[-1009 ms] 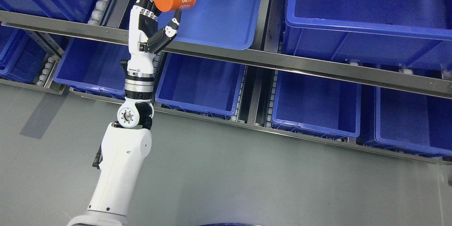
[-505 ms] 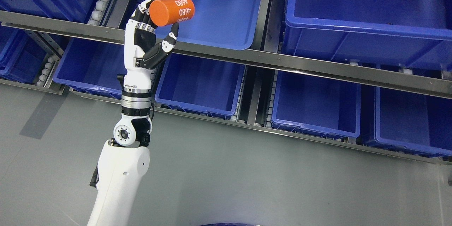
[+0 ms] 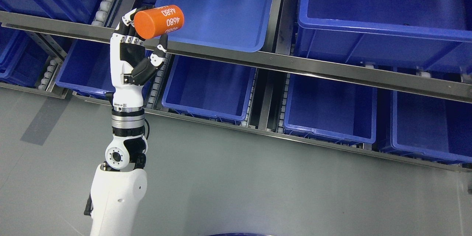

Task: Grab orange capacitor from left shelf to right desk
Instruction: 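Lift the capacitor up and out of the bin with the left hand, then hold the capacitor in the left hand while turning toward the steel table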

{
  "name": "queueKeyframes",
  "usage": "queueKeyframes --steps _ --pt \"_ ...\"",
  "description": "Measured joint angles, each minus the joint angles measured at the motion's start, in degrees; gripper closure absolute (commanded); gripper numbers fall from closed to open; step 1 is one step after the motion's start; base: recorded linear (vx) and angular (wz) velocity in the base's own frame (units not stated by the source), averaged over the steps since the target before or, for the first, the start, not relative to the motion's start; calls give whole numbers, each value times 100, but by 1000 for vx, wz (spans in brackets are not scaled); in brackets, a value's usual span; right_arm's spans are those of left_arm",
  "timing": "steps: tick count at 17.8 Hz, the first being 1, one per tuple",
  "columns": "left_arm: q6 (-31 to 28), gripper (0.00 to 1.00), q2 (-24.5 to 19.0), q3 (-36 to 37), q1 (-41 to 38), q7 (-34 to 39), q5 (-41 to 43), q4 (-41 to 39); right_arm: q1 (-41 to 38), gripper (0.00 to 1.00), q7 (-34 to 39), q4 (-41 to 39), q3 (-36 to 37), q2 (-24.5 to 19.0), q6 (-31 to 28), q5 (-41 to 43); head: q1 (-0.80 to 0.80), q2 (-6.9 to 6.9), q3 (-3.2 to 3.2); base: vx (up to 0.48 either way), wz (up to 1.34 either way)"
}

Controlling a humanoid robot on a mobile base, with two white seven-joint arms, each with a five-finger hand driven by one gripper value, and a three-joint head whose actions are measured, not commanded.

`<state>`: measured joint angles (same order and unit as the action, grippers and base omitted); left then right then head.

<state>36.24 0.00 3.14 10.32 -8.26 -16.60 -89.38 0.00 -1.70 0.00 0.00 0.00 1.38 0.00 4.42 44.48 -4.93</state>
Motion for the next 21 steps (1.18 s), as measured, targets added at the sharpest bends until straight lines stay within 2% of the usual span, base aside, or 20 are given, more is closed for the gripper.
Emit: queueKeyframes --steps 7,21 --pt "337 96 0 -3 -511 -112 -1 -366 0 0 0 0 0 0 26 0 0 0 0 0 0" --pt "356 96 0 -10 -656 -118 0 -617 -9 0 0 1 0 0 -4 0 0 0 0 -4 -38"
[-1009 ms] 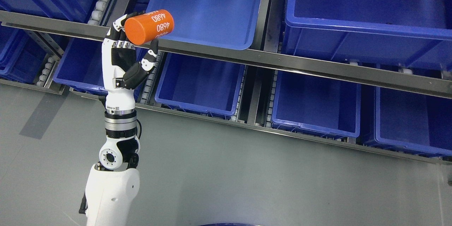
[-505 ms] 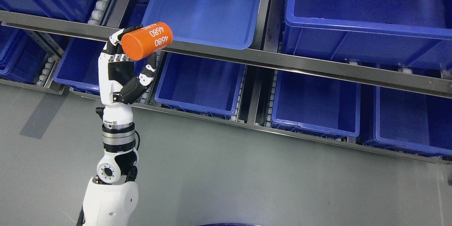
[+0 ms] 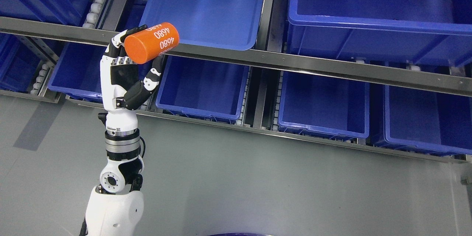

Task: Grab orange capacitor from left shelf to right desk
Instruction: 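Hold the capacitor in the left hand while turning toward the steel table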

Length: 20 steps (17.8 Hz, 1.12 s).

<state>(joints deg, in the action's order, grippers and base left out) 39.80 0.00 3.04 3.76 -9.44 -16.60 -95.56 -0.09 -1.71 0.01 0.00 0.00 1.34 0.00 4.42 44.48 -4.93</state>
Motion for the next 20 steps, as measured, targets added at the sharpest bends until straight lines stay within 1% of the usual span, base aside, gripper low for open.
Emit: queueKeyframes --steps 11,15,20 --pt "56 96 0 -4 -37 0 1 -53 8 0 0 0 0 0 -1 0 0 0 0 -43 -278" --pt "119 96 0 68 -44 0 0 -61 11 0 0 -1 0 0 -3 0 0 0 0 -24 -588" --pt "424 96 0 397 -231 -95 13 -89 18 0 0 -1 0 0 -28 0 0 0 0 -18 -861"
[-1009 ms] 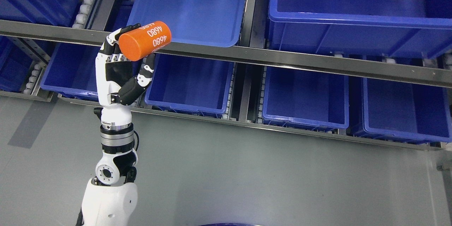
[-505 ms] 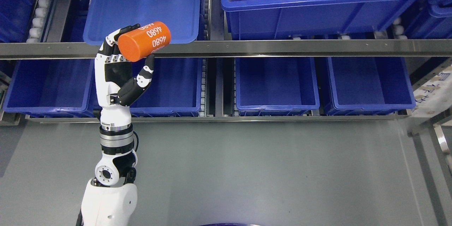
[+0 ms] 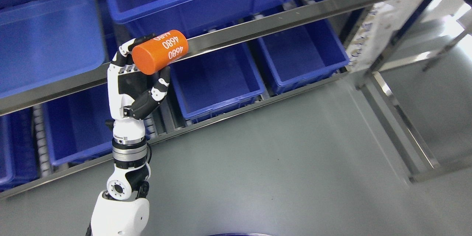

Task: Grab orange capacitor from left shelf to right desk
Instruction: 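Hold the capacitor in the left hand while turning toward the steel table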

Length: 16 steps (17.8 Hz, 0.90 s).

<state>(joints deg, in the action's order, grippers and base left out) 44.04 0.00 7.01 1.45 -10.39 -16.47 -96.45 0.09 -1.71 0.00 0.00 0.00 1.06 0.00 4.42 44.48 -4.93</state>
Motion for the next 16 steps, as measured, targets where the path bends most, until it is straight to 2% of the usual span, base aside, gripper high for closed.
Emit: queueKeyframes --steps 5,11,16 --pt "87 95 0 375 -97 -252 27 -19 -3 0 0 0 0 0 15 0 0 0 0 5 -758" --pt "-755 95 0 617 -281 -225 84 16 -10 0 0 0 0 1 28 0 0 0 0 46 -415" --pt "-931 95 0 747 -368 -220 100 34 -5 0 0 0 0 1 32 0 0 0 0 74 -402"
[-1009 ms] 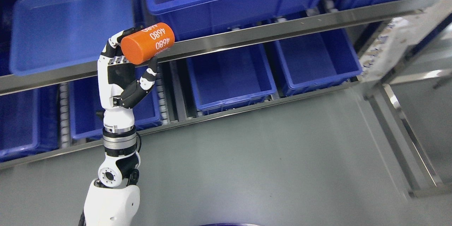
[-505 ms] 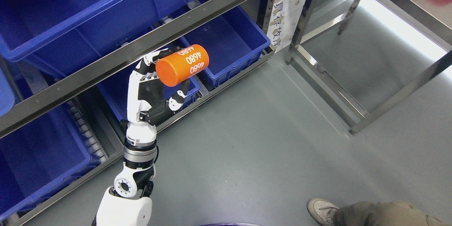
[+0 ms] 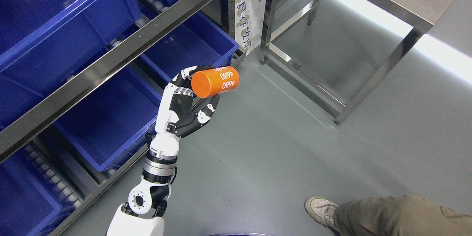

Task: Grab orange capacitor from left shelf to right desk
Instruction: 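Hold the capacitor in the left hand while turning toward the steel table, then move the left hand over the red tray and lower the capacitor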

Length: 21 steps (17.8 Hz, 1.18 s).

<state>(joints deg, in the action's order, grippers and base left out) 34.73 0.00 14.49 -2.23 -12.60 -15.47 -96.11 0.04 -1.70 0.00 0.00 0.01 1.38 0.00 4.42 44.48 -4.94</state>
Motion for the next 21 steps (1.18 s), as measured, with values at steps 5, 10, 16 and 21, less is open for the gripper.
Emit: queueKeyframes --steps 5,10,16,21 --pt "-149 95 0 73 118 -10 6 8 0 0 0 0 0 -1 1 0 0 0 0 109 -360" --pt "-304 95 0 128 189 -25 7 5 -1 0 0 0 0 -1 25 0 0 0 0 131 -302" --pt "-921 95 0 271 740 -53 9 0 -4 0 0 0 0 -1 11 0 0 0 0 190 -154" --pt "-1597 95 0 514 1404 -21 6 82 -6 0 0 0 0 0 -1 0 0 0 0 251 -82"
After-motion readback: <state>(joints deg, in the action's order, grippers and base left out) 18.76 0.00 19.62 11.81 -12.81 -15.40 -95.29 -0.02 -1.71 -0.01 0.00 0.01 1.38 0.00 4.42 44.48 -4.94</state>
